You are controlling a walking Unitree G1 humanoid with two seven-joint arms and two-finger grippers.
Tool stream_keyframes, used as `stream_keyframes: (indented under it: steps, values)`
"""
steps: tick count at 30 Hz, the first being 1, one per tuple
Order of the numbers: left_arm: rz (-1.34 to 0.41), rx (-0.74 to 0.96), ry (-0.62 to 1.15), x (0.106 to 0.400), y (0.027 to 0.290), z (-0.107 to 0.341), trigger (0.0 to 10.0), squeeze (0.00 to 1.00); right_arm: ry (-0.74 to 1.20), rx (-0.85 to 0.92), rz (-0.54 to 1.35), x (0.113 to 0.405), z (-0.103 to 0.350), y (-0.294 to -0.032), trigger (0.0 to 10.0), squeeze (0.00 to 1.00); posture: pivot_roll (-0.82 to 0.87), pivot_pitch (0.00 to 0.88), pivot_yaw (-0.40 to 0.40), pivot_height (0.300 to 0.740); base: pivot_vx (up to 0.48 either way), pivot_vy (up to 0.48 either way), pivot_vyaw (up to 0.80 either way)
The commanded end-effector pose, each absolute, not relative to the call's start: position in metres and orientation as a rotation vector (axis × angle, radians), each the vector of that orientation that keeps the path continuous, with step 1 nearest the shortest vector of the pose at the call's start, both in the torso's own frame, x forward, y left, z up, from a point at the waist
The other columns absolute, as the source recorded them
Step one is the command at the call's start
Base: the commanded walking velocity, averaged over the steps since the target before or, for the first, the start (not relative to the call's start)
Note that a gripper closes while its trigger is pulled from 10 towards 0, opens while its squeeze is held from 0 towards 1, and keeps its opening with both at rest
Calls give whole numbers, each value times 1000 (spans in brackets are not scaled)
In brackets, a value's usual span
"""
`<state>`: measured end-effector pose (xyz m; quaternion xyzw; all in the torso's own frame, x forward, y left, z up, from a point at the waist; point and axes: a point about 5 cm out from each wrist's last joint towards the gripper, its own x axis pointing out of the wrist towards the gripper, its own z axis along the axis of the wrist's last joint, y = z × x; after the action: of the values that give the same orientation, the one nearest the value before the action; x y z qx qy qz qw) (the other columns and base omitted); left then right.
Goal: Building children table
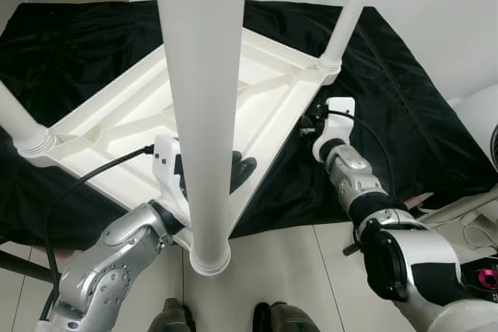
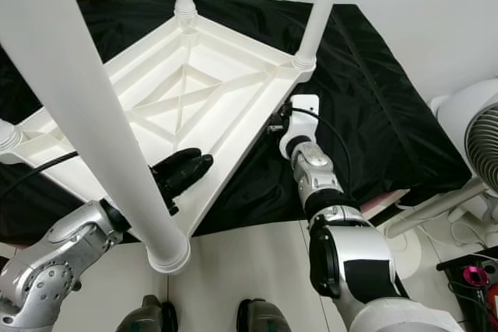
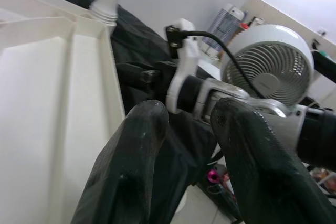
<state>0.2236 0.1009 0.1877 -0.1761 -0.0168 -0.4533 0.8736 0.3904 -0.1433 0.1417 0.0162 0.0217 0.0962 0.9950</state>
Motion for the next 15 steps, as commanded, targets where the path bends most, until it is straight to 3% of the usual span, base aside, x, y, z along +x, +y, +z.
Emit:
stream_keyframes:
  steps: [1,5,8,15]
  values:
    - [-1174,-369,-69,212,90,193,10000,0,-6,33,159,393,150,-144,10000,0,-11,118,-22,740,0,0,0]
    - [-1110,-353,-61,220,92,190,10000,0,-43,50,74,392,151,-154,10000,0,-4,118,-24,740,0,0,0]
    - [-891,-281,-12,246,109,176,10000,0,-112,95,-30,383,147,-168,10000,0,-2,113,-23,740,0,0,0]
    - [-739,-196,-25,269,138,174,10000,0,-179,72,28,367,140,-164,10000,0,-14,112,-11,740,0,0,0]
